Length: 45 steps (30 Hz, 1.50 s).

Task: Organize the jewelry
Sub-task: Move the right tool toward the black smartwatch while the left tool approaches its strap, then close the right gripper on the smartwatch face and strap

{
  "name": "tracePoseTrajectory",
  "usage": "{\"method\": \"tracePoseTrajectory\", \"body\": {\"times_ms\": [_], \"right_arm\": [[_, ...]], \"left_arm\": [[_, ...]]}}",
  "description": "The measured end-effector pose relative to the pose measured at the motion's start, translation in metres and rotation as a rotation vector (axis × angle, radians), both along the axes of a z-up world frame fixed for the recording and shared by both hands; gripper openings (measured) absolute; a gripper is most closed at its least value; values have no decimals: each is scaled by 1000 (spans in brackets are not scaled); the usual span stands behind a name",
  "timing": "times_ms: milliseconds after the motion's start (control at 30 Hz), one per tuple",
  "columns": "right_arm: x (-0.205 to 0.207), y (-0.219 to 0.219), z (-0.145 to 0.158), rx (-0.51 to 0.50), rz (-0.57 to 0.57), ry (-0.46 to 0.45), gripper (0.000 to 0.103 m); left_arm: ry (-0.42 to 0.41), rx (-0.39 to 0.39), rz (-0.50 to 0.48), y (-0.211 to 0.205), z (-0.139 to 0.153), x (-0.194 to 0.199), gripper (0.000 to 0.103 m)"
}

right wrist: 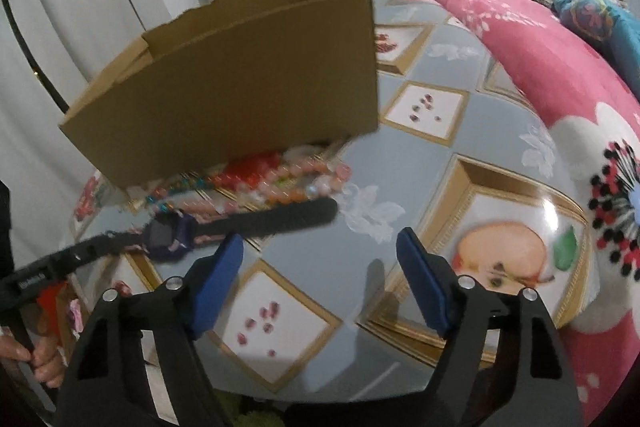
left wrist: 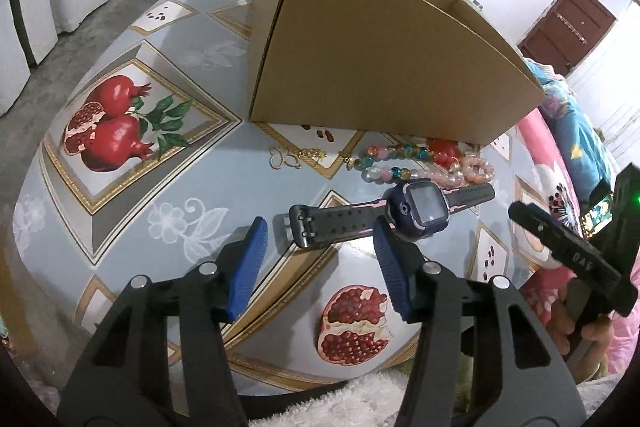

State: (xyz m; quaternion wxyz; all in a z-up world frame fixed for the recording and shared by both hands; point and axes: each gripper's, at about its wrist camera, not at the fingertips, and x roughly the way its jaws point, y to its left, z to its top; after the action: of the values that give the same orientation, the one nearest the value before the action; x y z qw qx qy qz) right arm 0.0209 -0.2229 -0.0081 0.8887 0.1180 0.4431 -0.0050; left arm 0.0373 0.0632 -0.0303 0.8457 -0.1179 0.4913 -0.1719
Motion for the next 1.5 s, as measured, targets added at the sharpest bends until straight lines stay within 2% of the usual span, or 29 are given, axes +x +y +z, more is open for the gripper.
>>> {"method": "tracePoseTrajectory", "body": {"times_ms": [233,433,667,900,967,1100,1400,1500], "right_arm": [[13,33,8,102,154,-55,65],[20,61,2,157,266,-44,55],[30,62,-18,201,256,8,47],[26,65,-17,192,282,-7,46],[25,70,-20,161,287,-7,46],[25,75,-22,115,292,-11,46],[24,74,-22,108,298,-17,46],[24,74,-21,105,300,-17,46]], "left_arm": [[12,-36,-6,10,-1,2,51],[36,-109,10,20,-4,5,51],[47,-160,12,26,-6,7,51],[63,-230,4,32,-9,7,51],[69,-252,4,33,-10,7,51],[93,-321,-4,35,-13,8,51],[164,-510,5,41,-26,15,51],[164,-571,2,41,-27,16,51]]}}
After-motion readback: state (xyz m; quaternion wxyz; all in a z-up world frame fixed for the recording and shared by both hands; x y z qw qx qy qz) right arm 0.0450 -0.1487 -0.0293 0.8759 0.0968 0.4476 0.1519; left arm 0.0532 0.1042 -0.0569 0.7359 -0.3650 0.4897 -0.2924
